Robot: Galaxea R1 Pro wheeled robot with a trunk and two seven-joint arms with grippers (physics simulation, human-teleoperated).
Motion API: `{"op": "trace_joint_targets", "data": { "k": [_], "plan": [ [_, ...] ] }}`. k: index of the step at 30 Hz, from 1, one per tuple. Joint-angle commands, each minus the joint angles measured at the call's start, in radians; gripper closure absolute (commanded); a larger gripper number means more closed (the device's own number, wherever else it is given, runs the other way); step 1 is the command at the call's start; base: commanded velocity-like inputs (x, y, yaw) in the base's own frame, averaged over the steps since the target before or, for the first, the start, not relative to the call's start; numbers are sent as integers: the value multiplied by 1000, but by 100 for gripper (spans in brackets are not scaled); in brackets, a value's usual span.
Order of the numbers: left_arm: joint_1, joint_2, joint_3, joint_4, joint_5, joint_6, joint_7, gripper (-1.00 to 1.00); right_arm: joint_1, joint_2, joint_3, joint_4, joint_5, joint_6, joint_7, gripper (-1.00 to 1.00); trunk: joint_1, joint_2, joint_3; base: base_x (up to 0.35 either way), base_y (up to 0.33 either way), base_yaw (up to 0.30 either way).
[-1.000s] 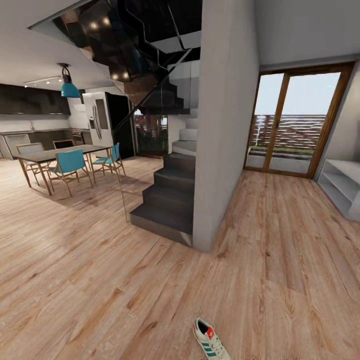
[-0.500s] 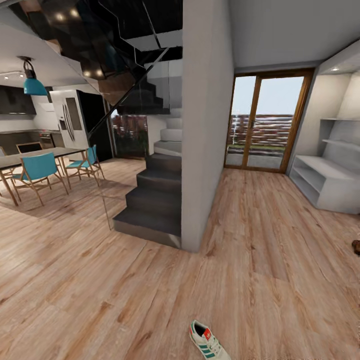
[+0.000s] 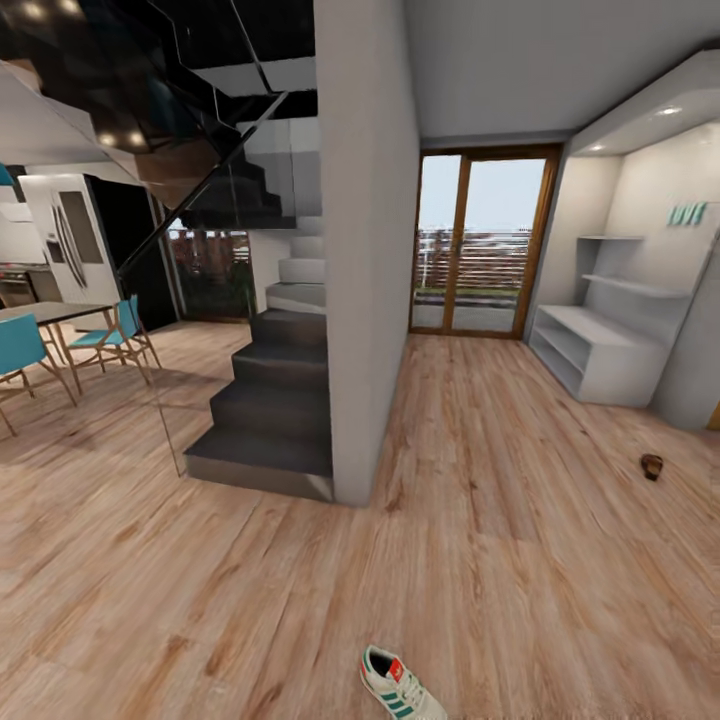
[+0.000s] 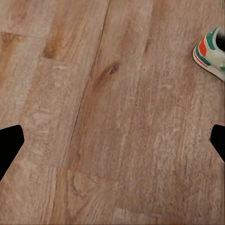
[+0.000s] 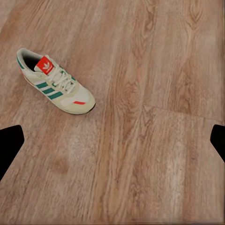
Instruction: Pick up the two gym shoes and the two sandals from the corridor floor and place them onto the hallstand (shoe rack) in the corridor, making sure they are on the rack and not on the floor. Arrange them so the two gym shoes are next to each other and the two sandals are next to each other.
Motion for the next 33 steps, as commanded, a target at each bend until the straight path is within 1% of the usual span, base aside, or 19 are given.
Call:
{"op": "trace_joint_targets", "data": {
  "k": [1, 33],
  "plan": [
    [0, 0, 0, 0, 0, -3, -1, -100, -1, 0, -1, 1, 0, -3, 0, -100, 0, -1, -1, 3, 4, -274],
    [0, 0, 0, 1, -1, -3, -1, -100, -1, 0, -2, -1, 0, -3, 0, -100, 0, -1, -1, 0, 5, -274]
  ]
}}
